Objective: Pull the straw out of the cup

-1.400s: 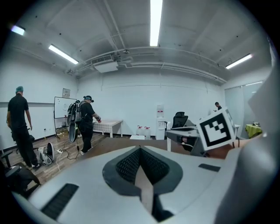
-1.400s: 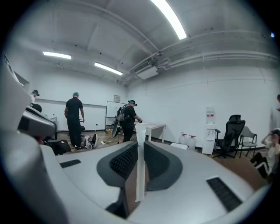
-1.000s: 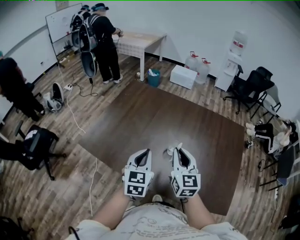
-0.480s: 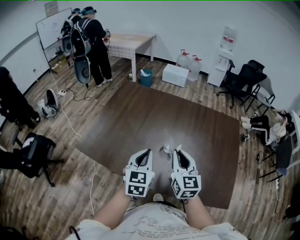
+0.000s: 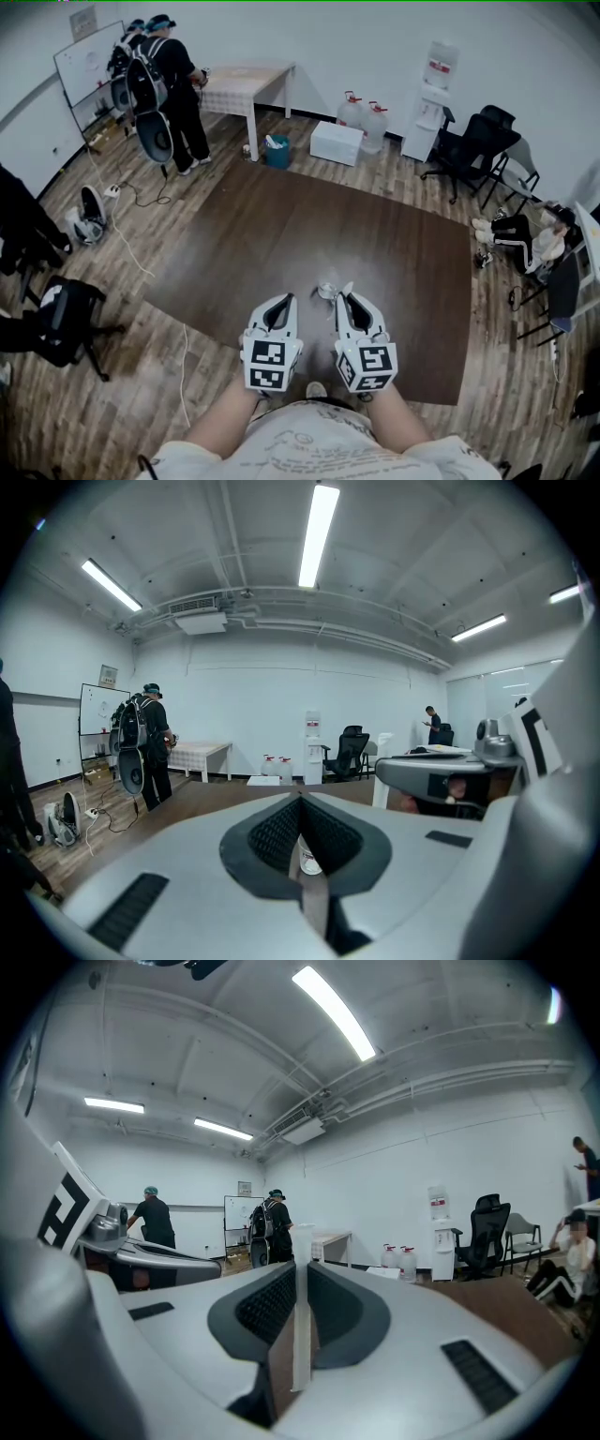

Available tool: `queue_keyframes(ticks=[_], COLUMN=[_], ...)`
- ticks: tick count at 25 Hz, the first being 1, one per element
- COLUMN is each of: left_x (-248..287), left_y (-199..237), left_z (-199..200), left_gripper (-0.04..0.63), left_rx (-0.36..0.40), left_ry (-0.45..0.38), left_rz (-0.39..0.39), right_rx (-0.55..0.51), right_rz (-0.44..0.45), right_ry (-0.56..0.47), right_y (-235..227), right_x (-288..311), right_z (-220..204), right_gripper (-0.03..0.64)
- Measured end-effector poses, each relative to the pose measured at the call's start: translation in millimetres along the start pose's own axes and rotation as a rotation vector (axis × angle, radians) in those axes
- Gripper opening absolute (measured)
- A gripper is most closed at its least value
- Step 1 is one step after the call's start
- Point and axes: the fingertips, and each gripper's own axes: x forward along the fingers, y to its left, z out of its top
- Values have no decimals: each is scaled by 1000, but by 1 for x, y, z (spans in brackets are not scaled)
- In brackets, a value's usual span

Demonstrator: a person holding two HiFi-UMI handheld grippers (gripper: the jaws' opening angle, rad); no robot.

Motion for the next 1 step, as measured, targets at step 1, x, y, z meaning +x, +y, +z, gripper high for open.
queue_keyframes(ticks=[1], left_x=[1], left_y=[-3], left_z=[1], left_gripper=[0], left_rx=[1], left_ry=[1], left_rz=[-3], right_rx=[1], right_rz=[-1], right_ry=[0], right_y=[-3], right_x=[-1], right_z=[1], right_gripper=[52])
